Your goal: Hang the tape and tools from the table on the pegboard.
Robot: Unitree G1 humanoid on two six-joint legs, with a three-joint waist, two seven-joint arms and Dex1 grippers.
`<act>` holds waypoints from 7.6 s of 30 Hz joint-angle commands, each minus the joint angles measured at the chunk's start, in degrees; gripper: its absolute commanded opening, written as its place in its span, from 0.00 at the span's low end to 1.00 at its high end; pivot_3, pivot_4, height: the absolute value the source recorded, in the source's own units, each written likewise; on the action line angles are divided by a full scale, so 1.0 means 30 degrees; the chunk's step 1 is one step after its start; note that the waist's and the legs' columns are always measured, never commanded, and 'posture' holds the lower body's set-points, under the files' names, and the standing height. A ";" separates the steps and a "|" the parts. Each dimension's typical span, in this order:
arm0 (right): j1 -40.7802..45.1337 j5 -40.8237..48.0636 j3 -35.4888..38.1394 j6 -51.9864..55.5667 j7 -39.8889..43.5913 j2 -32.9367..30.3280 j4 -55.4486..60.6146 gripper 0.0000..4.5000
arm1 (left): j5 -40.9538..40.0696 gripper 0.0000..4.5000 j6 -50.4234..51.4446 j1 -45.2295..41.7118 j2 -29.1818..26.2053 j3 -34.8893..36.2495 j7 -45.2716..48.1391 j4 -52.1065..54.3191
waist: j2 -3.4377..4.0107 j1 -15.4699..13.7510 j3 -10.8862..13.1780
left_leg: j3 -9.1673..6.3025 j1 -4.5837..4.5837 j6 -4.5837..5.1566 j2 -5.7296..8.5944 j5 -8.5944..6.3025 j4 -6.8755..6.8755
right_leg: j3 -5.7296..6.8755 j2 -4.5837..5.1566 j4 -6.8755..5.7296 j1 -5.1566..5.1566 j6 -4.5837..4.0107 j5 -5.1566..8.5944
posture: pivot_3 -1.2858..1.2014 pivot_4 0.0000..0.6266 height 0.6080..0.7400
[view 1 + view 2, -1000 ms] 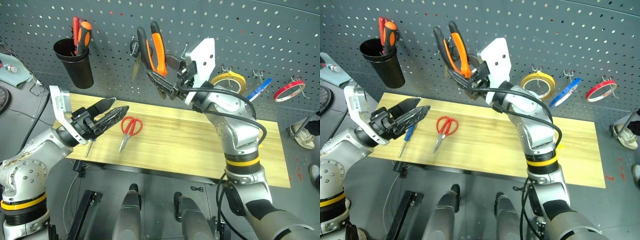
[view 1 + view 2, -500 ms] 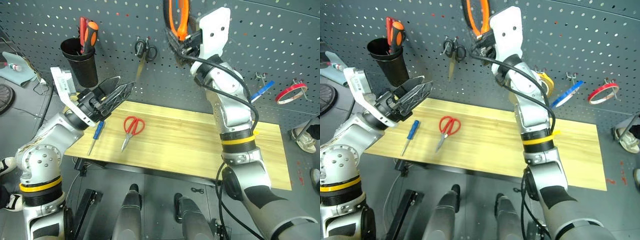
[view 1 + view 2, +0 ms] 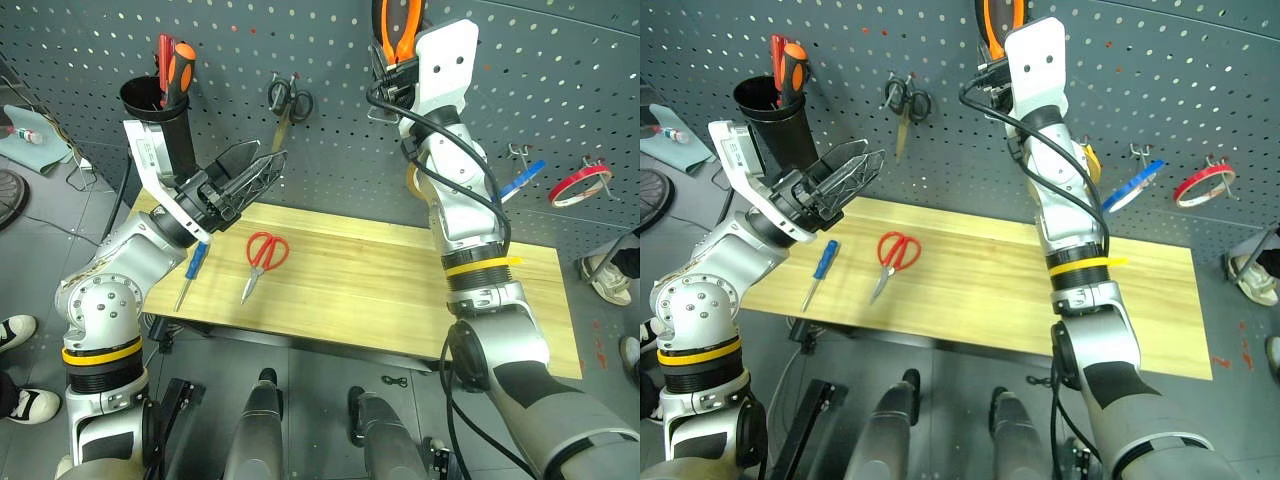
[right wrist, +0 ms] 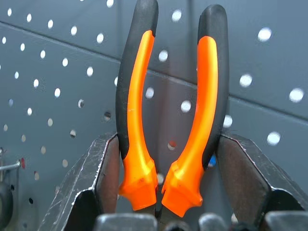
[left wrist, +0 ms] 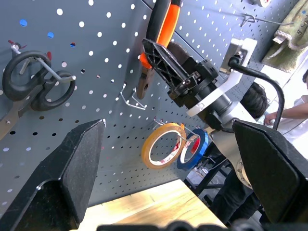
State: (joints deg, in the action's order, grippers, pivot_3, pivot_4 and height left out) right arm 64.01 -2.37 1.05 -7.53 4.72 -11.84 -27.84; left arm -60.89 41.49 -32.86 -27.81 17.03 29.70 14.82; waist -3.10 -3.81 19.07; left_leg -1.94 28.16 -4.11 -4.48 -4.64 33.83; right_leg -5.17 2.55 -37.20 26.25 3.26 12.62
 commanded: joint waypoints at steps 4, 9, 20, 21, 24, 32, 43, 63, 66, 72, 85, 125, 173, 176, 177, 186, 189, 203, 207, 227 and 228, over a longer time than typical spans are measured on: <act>-0.0213 0.0562 0.0822 -0.0690 -0.0494 -0.0008 -0.0942 0.59 | -0.0072 1.00 -0.0060 0.0077 -0.0317 0.0058 0.0326 0.0569 | 0.0000 -0.0010 0.0000 | -0.0004 0.0002 0.0028 0.0001 0.0061 0.0001 | 0.0010 0.0001 0.0007 -0.0013 0.0010 -0.0052 | 0.60 0.38 1.00; -0.0355 0.0748 0.0854 -0.0273 -0.0678 0.0225 -0.1353 0.59 | -0.0133 1.00 0.0024 -0.0005 -0.0305 -0.0037 0.0190 0.0673 | 0.0001 -0.0004 0.0000 | -0.0005 0.0002 0.0054 -0.0001 0.0121 0.0001 | 0.0014 0.0000 0.0008 -0.0014 0.0011 -0.0106 | 0.60 0.39 1.00; -0.2302 0.1126 0.0428 0.1938 0.0882 -0.0109 0.2084 1.00 | -0.0255 1.00 0.0542 -0.0071 -0.0577 -0.0208 -0.0141 0.0818 | 0.0003 -0.0009 -0.0002 | -0.0007 0.0006 0.0071 -0.0001 0.0144 0.0003 | 0.0021 0.0002 0.0009 -0.0027 0.0022 -0.0118 | 0.59 0.39 1.00; -0.2827 0.1384 0.0340 0.2717 0.1437 -0.0256 0.3175 1.00 | -0.0125 1.00 0.0611 0.0158 -0.0713 -0.0265 -0.0074 0.0862 | 0.0004 -0.0008 -0.0001 | -0.0008 0.0008 0.0071 -0.0001 0.0144 0.0002 | 0.0022 0.0002 0.0007 -0.0026 0.0022 -0.0118 | 0.59 0.39 1.00; -0.4772 0.2594 -0.0111 0.5719 0.3622 -0.0936 0.6792 1.00 | 0.0690 1.00 0.0698 0.1278 -0.1399 -0.0630 0.0173 0.1119 | 0.0015 0.0011 -0.0008 | -0.0008 0.0007 0.0076 -0.0004 0.0141 -0.0012 | 0.0023 0.0003 0.0015 -0.0026 0.0024 -0.0115 | 0.59 0.40 1.00; -0.9016 0.6086 -0.0497 1.3143 0.8782 -0.4734 1.4765 1.00 | 0.4823 1.00 0.0539 0.4627 -0.3180 -0.1984 -0.0429 0.0697 | 0.0018 0.0095 -0.0008 | -0.0001 0.0002 0.0079 -0.0014 0.0141 -0.0001 | 0.0022 0.0000 0.0015 -0.0028 0.0019 -0.0112 | 0.58 0.44 1.00; -1.4022 1.1122 -0.1519 1.6263 1.5203 -0.8640 1.8680 1.00 | 1.1864 1.00 0.0696 0.4554 -0.0934 -0.5378 -0.5312 -0.2111 | 0.0047 0.0037 0.0006 | 0.0043 0.0000 0.0087 -0.0041 0.0137 0.0037 | 0.0010 -0.0001 0.0025 -0.0052 0.0035 -0.0069 | 0.55 0.59 1.00; -1.0788 1.1445 -0.1385 1.7606 1.3895 -0.8570 1.8485 1.00 | 1.6487 1.00 0.2612 0.0150 0.0611 -0.6669 -0.5270 -0.6941 | 0.0309 0.1145 0.1165 | 0.0050 -0.0001 0.0150 -0.0045 0.0176 0.0063 | -0.0045 -0.0014 -0.0047 -0.0014 0.0174 0.0009 | 0.50 0.82 1.00; -1.0397 1.1400 -0.1376 1.7722 1.3874 -0.8648 1.8411 1.00 | 1.6382 1.00 0.3160 0.0280 0.0601 -0.6560 -0.4837 -0.6659 | 0.0321 0.1175 0.1490 | 0.0051 0.0005 0.0150 -0.0041 0.0177 0.0078 | -0.0051 -0.0013 -0.0101 0.0013 0.0180 0.0018 | 0.50 0.83 1.00; -1.0104 1.1448 -0.1193 1.7705 1.3910 -0.8726 1.8214 1.00 | 1.6617 1.00 0.3544 0.0856 0.0420 -0.6451 -0.4288 -0.6464 | 0.0343 0.1292 0.1776 | 0.0051 0.0007 0.0150 -0.0035 0.0176 0.0108 | -0.0063 -0.0011 -0.0149 0.0025 0.0185 0.0042 | 0.50 0.84 1.00; -1.0144 1.1263 -0.1325 1.7574 1.3790 -0.8575 1.7785 1.00 | 1.7064 0.04 0.4321 0.1216 0.0214 -0.6303 -0.4081 -0.6027 | 0.0361 0.1517 0.1822 | 0.0058 0.0004 0.0147 -0.0035 0.0173 0.0064 | -0.0073 -0.0008 -0.0122 0.0037 0.0165 0.0069 | 0.51 0.83 1.00; -0.3650 1.9098 0.3674 1.8618 0.7145 -0.5700 1.8050 1.00 | 1.4216 0.04 0.0626 0.3341 0.4289 -0.2577 -0.7681 1.0271 | 0.0109 0.1075 -0.0598 | 0.0065 0.0126 0.0219 -0.0010 0.0117 0.0008 | -0.0013 0.0018 0.0202 -0.0013 0.0112 -0.0104 | 0.56 0.31 1.00; -0.6249 1.6890 0.2989 1.5619 0.7083 -0.4723 1.8201 1.00 | 1.8516 0.56 -0.6268 0.0798 0.5856 -0.5991 -0.7489 -0.2131 | 0.0118 0.1167 -0.1001 | 0.0065 0.0025 0.0226 -0.0008 0.0124 0.0056 | -0.0032 0.0013 0.0043 -0.0055 0.0093 -0.0111 | 0.53 0.37 1.00; -0.6460 1.6762 0.2949 1.5476 0.7288 -0.4742 1.8195 1.00 | 1.8250 0.85 -0.6189 0.1435 0.5614 -0.5700 -0.7205 -0.1549 | 0.0119 0.1175 -0.1002 | 0.0066 0.0025 0.0226 -0.0008 0.0124 0.0057 | -0.0031 0.0013 0.0041 -0.0055 0.0093 -0.0111 | 0.53 0.37 1.00; -0.6550 1.6782 0.2964 1.5439 0.7340 -0.4736 1.8233 1.00 | 1.8180 0.98 -0.6086 0.1764 0.5413 -0.5565 -0.7030 -0.1269 | 0.0119 0.1185 -0.1002 | 0.0066 0.0025 0.0226 -0.0008 0.0124 0.0057 | -0.0031 0.0012 0.0041 -0.0056 0.0093 -0.0111 | 0.54 0.38 1.00; -0.9582 1.5898 0.1730 1.4287 0.8665 -0.4716 1.9138 1.00 | 1.7559 0.99 -0.5802 0.5628 0.2389 -0.4198 -0.4442 -0.0532 | 0.0123 0.1371 -0.1003 | 0.0066 0.0002 0.0226 -0.0013 0.0124 0.0050 | -0.0034 0.0011 0.0026 -0.0063 0.0081 -0.0105 | 0.54 0.41 1.00; -1.1203 1.4256 0.0157 1.4216 0.8808 -0.5131 1.9413 1.00 | 1.7763 0.99 -0.5675 0.6108 0.1440 -0.3650 -0.4003 -0.1226 | 0.0123 0.1269 -0.1003 | 0.0070 0.0005 0.0226 -0.0013 0.0125 0.0055 | -0.0034 0.0014 0.0030 -0.0063 0.0081 -0.0104 | 0.55 0.44 1.00; -1.3359 0.6568 -0.5810 0.9751 0.8758 -0.3032 1.7391 1.00 | 1.7756 0.99 -0.3669 0.1462 -0.2892 -0.2537 -0.1102 -1.0766 | 0.0233 0.0883 -0.0761 | 0.0090 -0.0024 0.0223 -0.0050 0.0123 0.0040 | -0.0025 -0.0012 0.0020 -0.0051 0.0137 0.0040 | 0.57 0.62 1.00; -1.2839 0.6995 -0.5598 1.0906 0.9137 -0.3021 1.8020 1.00 | 1.7897 0.99 -0.3449 0.0535 -0.3293 -0.2954 -0.0107 -1.2101 | 0.0280 0.0764 -0.0247 | 0.0086 -0.0011 0.0224 -0.0062 0.0125 0.0039 | -0.0024 -0.0017 -0.0008 -0.0022 0.0099 0.0061 | 0.56 0.71 1.00; -1.1102 0.7268 -0.5049 1.5097 1.0108 -0.4628 1.9309 1.00 | 1.9251 0.99 -0.4863 -0.1607 -0.3229 -0.4696 0.1317 -1.7227 | 0.0356 0.0855 0.1825 | 0.0084 0.0008 0.0211 -0.0062 0.0137 0.0049 | -0.0013 -0.0004 -0.0267 0.0064 0.0150 0.0200 | 0.55 0.86 1.00; -1.1149 0.7273 -0.5046 1.5174 1.0132 -0.4676 1.9423 1.00 | 1.9246 0.94 -0.4829 -0.1620 -0.3213 -0.4708 0.1353 -1.7259 | 0.0356 0.0874 0.1826 | 0.0082 0.0005 0.0211 -0.0062 0.0137 0.0046 | -0.0013 -0.0004 -0.0267 0.0064 0.0148 0.0201 | 0.55 0.86 1.00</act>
State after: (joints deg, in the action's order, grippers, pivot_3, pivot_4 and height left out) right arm 30.86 18.77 -15.07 37.77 34.84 -25.54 27.32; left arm -3.90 26.55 -38.11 -36.87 3.22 33.35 -36.08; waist -2.04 -1.18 24.55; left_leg -1.69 28.16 -3.48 -4.67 -4.23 33.96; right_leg -5.21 2.54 -38.01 26.44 3.70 13.23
